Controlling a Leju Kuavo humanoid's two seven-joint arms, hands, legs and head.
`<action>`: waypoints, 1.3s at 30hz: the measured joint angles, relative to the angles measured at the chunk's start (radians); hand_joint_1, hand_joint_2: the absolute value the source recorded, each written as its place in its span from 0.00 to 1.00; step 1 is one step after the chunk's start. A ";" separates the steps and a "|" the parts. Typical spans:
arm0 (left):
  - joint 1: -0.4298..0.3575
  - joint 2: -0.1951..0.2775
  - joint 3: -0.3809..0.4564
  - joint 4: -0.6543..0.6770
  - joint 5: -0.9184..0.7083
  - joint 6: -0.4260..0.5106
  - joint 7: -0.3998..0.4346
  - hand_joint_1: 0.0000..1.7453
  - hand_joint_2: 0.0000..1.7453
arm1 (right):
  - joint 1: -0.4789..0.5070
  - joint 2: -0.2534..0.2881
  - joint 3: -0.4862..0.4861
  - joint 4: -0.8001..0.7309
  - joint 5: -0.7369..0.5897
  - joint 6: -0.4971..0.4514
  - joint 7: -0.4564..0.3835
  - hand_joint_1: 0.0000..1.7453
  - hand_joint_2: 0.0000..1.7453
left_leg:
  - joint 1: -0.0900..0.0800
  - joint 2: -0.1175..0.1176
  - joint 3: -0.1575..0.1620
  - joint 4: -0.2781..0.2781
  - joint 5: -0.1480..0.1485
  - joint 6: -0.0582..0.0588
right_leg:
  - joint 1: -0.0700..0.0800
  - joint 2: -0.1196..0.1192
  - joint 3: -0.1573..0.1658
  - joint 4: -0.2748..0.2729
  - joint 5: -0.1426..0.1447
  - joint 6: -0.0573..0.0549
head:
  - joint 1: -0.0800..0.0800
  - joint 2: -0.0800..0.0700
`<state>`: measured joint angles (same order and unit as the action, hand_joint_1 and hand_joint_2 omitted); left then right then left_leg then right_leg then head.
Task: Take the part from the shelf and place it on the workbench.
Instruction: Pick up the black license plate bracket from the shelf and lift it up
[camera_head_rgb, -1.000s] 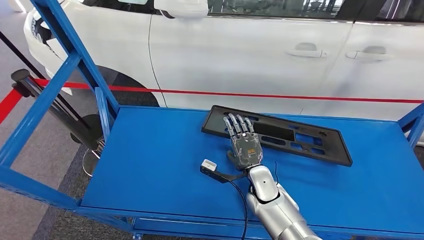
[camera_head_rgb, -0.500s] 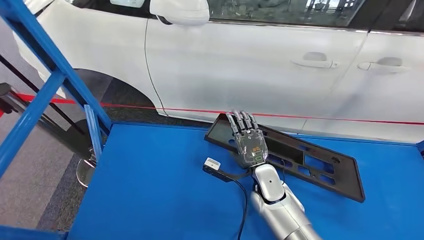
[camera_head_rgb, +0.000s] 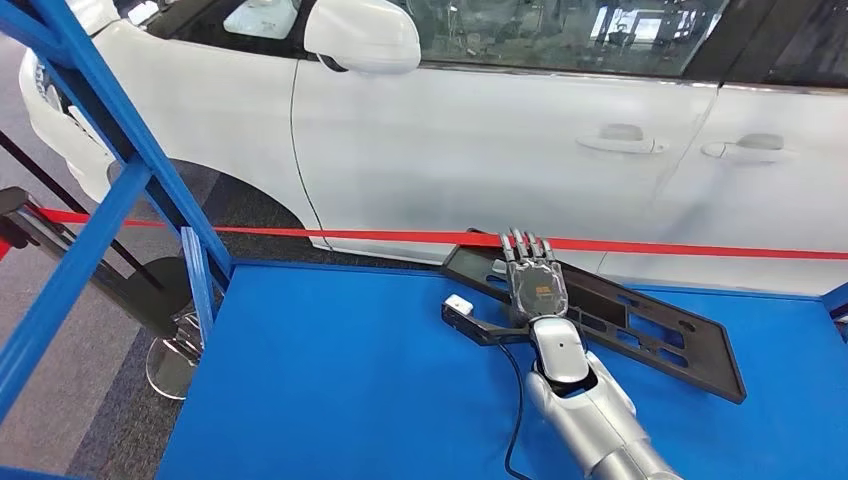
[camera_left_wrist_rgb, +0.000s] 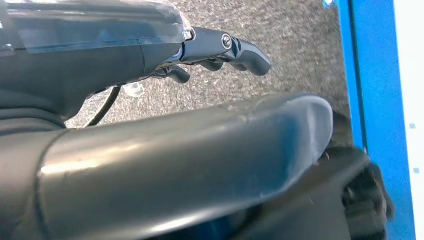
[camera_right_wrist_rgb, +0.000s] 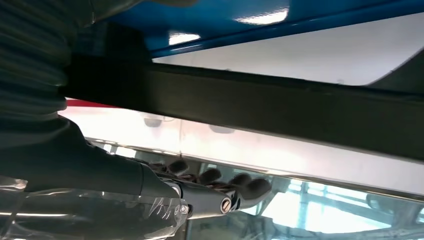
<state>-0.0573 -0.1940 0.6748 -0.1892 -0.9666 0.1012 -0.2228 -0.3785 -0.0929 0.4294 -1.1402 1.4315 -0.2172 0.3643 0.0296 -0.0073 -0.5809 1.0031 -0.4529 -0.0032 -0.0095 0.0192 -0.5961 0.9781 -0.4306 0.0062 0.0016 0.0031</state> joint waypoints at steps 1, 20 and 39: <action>0.002 0.000 0.002 0.000 -0.001 -0.007 -0.013 0.00 0.00 | 0.011 -0.006 -0.009 -0.009 0.000 0.001 -0.009 0.00 1.00 | 0.000 0.000 0.004 -0.002 0.009 0.002 | 0.000 -0.001 0.005 0.000 -0.006 -0.008 | 0.000 0.000; 0.000 -0.004 0.031 0.000 0.013 -0.056 -0.155 0.00 0.00 | 0.074 -0.006 -0.009 -0.121 0.027 0.000 -0.059 0.00 1.00 | -0.017 -0.001 0.002 0.000 0.010 0.029 | -0.012 -0.002 0.010 -0.013 0.015 0.024 | 0.000 0.000; -0.001 -0.002 0.041 0.000 -0.034 -0.027 -0.103 0.00 0.00 | 0.085 -0.164 -0.287 -0.013 0.140 0.009 0.094 0.00 1.00 | -0.016 -0.003 0.004 -0.001 0.012 0.025 | -0.012 -0.003 0.008 -0.010 0.014 0.023 | 0.000 0.000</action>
<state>-0.0579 -0.1965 0.7154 -0.1892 -1.0007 0.0742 -0.3263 -0.2931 -0.2568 0.1422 -1.1536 1.5713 -0.2084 0.4582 0.0135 -0.0099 -0.5774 1.0017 -0.4412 0.0216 -0.0214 0.0158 -0.5881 0.9681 -0.4164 0.0294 0.0021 0.0031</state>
